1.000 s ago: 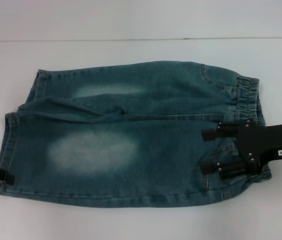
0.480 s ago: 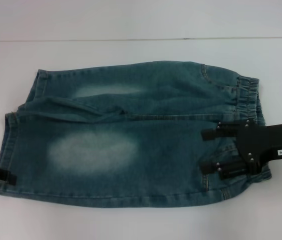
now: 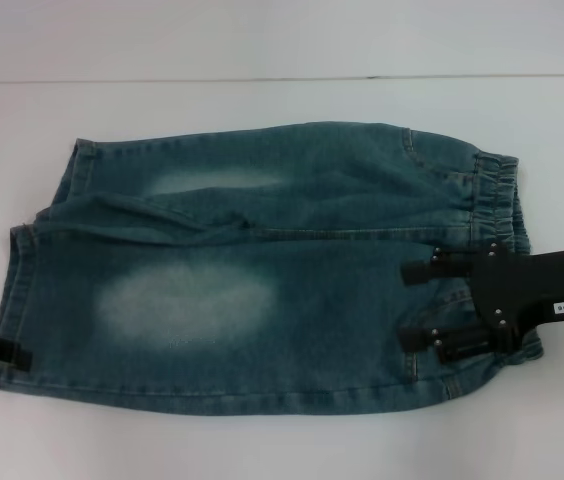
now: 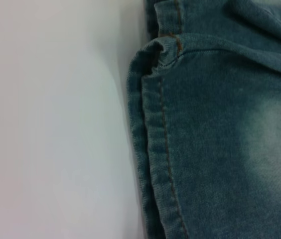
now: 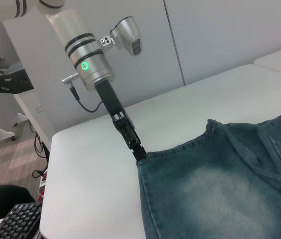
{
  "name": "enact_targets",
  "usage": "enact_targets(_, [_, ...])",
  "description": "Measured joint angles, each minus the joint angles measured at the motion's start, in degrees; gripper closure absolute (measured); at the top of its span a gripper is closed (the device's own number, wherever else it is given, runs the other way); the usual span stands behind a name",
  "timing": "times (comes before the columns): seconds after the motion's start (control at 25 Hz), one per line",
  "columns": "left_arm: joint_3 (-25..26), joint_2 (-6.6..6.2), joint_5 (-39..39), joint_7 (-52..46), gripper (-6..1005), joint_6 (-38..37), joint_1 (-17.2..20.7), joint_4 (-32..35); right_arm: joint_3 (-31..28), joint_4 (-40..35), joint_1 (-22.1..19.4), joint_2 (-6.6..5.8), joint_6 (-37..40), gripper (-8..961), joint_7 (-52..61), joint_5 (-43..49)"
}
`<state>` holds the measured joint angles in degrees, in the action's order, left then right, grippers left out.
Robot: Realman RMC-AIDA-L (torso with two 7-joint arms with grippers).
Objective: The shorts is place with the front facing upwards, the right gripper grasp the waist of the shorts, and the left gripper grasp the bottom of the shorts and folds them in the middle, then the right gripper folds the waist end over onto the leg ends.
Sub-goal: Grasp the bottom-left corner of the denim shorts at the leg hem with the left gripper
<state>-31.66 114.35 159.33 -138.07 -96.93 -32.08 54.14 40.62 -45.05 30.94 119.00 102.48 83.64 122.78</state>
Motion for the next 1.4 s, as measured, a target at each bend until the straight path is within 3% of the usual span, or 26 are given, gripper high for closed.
enact_targets(0.76, [-0.69, 0.61, -0.5, -0.2, 220, -1.2, -0.91, 0.25, -0.02, -0.2, 0.0, 0.0, 0.0, 36, -0.18, 0.0])
enact_targets(0.96, [-1.25, 0.7, -0.42, 0.07, 290, -0.33, -0.98, 0.21, -0.02, -0.22, 0.0, 0.0, 0.0, 36, -0.18, -0.03])
enact_targets(1.28, [-1.47, 1.07, -0.57, 1.05, 524, 2.01, -0.83, -0.06, -0.02, -0.22, 0.08, -0.09, -0.16, 36, -0.18, -0.13])
enact_targets(1.4, [-1.51, 1.2, -0.57, 1.37, 654, 2.15, -0.92, -0.12, -0.02, -0.22, 0.09, -0.09, -0.38, 37, -0.17, -0.13])
